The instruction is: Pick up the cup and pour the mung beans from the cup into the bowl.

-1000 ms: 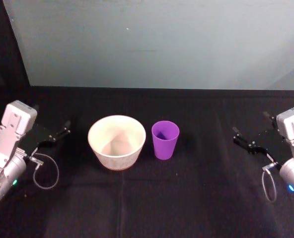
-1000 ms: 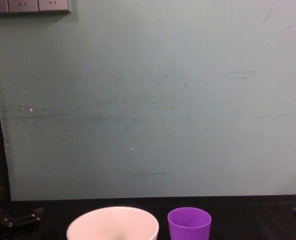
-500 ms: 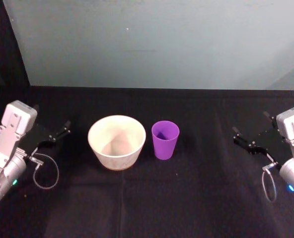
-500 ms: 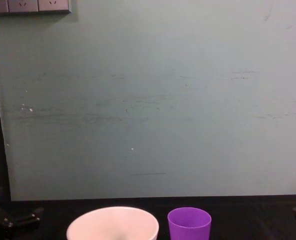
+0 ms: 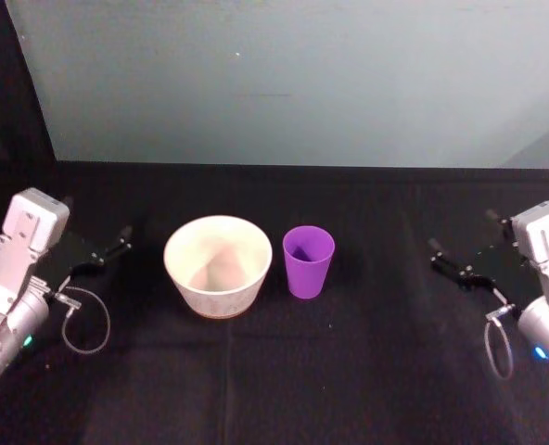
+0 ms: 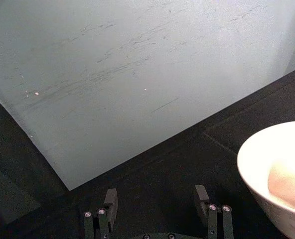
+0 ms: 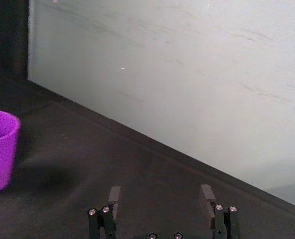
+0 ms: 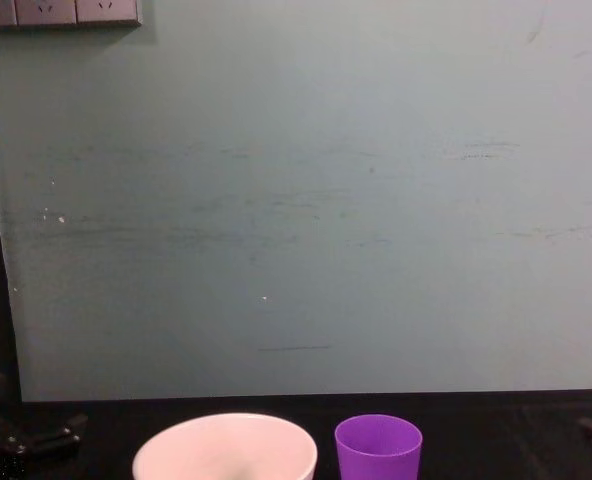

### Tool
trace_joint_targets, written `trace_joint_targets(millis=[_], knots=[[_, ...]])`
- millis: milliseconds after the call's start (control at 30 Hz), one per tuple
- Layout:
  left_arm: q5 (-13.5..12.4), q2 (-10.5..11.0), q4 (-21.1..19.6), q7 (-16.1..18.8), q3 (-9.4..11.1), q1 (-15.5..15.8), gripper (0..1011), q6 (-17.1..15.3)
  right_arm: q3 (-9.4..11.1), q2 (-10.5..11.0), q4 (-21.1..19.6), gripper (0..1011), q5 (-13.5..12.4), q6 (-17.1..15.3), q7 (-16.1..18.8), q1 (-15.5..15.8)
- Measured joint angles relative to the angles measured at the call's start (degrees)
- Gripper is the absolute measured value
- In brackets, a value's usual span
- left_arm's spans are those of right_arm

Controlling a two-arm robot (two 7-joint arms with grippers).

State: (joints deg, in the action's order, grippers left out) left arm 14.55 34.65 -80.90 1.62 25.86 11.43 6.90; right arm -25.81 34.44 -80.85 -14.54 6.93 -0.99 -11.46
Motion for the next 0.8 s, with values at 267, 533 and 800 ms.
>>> trace_joint_targets(millis=[267, 533, 800], knots=[[0.0, 0.0, 0.0, 0.0, 0.0, 0.0, 1011, 0.0, -2.0, -1.7, 1.0, 1004, 0.1, 0.0, 6.9, -1.4], [0.0, 0.0, 0.0, 0.0, 0.0, 0.0, 1012, 0.0, -3.4, -4.2, 3.4, 1004, -1.3, 1.0, 13.7, -2.8], [0.0, 0.0, 0.0, 0.0, 0.0, 0.0, 1011, 0.0, -3.8, -6.6, 5.3, 1004, -3.4, 1.7, 19.5, -3.6]])
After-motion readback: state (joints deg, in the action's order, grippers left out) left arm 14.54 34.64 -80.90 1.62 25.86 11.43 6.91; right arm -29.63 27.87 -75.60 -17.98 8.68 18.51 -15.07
